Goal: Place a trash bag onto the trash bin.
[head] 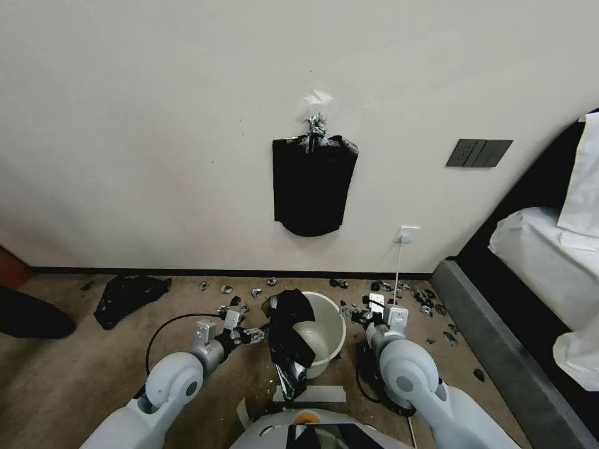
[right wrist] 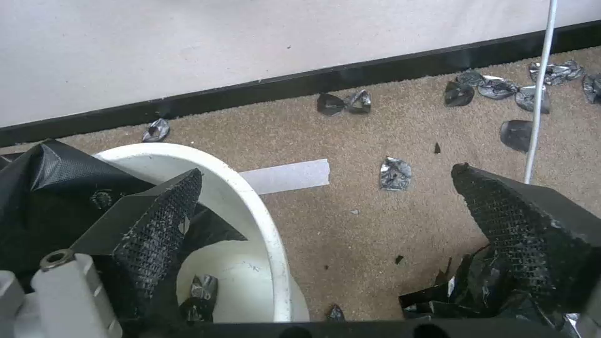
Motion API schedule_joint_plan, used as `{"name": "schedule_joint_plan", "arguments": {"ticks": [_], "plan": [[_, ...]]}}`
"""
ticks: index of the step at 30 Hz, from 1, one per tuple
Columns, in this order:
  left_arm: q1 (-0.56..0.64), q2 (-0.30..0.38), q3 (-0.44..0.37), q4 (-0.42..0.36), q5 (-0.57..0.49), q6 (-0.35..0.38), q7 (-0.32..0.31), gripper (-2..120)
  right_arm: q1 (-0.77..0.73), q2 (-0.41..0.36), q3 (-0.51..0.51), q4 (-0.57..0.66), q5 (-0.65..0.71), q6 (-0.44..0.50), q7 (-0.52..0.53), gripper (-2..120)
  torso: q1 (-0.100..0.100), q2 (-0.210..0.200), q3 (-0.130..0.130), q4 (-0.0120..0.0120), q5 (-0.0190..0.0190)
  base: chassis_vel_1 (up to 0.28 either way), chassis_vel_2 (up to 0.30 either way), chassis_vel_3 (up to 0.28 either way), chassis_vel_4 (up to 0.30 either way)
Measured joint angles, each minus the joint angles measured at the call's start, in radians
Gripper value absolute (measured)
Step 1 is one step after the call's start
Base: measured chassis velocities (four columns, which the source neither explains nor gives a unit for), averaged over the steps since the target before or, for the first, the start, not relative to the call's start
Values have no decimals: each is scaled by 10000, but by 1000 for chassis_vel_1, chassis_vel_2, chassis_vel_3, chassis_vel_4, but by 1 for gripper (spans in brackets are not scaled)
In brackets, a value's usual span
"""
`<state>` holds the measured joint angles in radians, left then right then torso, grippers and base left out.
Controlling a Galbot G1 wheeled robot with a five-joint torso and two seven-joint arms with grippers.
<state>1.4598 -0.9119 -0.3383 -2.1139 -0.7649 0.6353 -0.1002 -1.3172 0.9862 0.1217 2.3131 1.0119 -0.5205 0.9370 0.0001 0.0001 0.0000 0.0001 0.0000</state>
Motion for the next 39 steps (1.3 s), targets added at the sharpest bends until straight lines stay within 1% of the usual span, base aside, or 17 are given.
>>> {"name": "schedule_joint_plan", "arguments": {"ticks": [5,7,10,15,20,28,29,30,32,33,35,36,38,39], "plan": [[-542,-61,506,350,-93,154,-223,91,-198,15,163,47,-116,35,-94,100,0,0,0,-1,-1,0,0,0,0],[-749,-96,657,413,-565,158,-539,89,-338,38,258,60,-205,53,-172,100,0,0,0,-3,0,0,0,0,0],[-810,-57,678,412,-796,160,-700,89,-420,57,316,86,-230,58,-210,100,0,0,0,-2,0,0,0,0,0],[-844,148,662,350,-1049,185,-790,89,-440,79,368,99,-245,64,-234,100,0,0,0,1,0,0,0,0,0],[-1001,186,776,412,-1186,237,-920,89,-431,76,379,99,-245,71,-236,100,0,0,0,0,-1,0,0,0,0],[-1243,233,922,476,-1596,497,-1276,88,-462,90,381,73,-327,99,-264,100,0,0,0,-1,-1,0,0,0,0],[-1300,237,974,475,-1773,592,-1448,87,-473,103,378,66,-355,101,-273,100,0,-1,0,-1,0,0,0,0,0],[-1300,237,974,475,-1773,592,-1448,87,-473,103,378,66,-355,101,-273,100,0,-1,0,-1,0,0,0,0,0],[-1447,232,1116,475,-2110,750,-1816,87,-490,121,370,51,-409,104,-294,100,0,0,0,-1,0,0,0,0,0],[-1447,232,1116,475,-2110,750,-1816,87,-490,121,370,51,-409,104,-294,100,0,0,0,-1,0,0,0,0,0],[-1635,187,1256,476,-2478,825,-2185,87,-504,126,370,35,-451,113,-315,100,0,0,0,0,0,0,0,0,0],[-1635,187,1256,476,-2478,825,-2185,87,-504,126,370,35,-451,113,-315,100,0,0,0,0,0,0,0,0,0],[-1843,133,1393,488,-2880,874,-2543,87,-517,123,377,26,-481,124,-330,100,0,0,0,-1,0,0,0,0,0],[-1843,133,1393,488,-2880,874,-2543,87,-517,123,377,26,-481,124,-330,100,0,0,0,-1,0,0,0,0,0]]}}
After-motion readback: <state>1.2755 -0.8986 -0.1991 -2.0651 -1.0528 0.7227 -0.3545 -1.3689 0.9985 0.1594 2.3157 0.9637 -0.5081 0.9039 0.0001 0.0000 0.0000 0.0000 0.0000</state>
